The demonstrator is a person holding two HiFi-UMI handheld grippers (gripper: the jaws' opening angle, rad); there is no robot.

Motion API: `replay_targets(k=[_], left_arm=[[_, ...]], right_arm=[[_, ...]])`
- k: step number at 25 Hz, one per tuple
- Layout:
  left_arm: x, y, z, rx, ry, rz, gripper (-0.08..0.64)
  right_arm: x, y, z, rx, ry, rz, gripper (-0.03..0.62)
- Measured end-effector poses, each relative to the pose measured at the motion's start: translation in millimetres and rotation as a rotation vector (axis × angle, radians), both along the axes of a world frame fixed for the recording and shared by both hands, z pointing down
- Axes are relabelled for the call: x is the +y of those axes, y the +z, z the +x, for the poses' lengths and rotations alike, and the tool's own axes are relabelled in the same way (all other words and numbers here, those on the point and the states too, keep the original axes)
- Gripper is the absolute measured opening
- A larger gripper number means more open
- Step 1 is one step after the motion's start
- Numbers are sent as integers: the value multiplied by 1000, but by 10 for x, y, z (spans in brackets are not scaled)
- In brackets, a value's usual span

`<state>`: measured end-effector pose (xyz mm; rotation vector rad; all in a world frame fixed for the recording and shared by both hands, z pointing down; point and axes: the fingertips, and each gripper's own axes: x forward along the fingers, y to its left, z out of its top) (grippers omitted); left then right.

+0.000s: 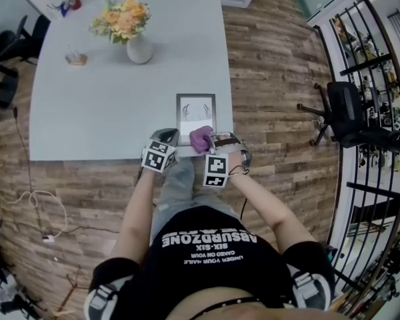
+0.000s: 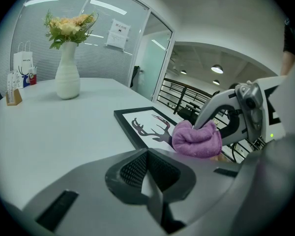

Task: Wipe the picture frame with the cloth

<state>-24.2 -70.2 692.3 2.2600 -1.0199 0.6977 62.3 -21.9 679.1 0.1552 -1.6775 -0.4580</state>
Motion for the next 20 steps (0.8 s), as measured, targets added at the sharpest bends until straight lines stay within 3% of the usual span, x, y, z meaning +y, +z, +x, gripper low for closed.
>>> replay_targets(k=[12,20], left_arm=[[10,35,-3,10,0,-20,6],[2,23,15,-8,59,-38,6]], right_arm=[[-58,17,40,-28,66,9,118],[-312,23,-31,-45,97,9,118]])
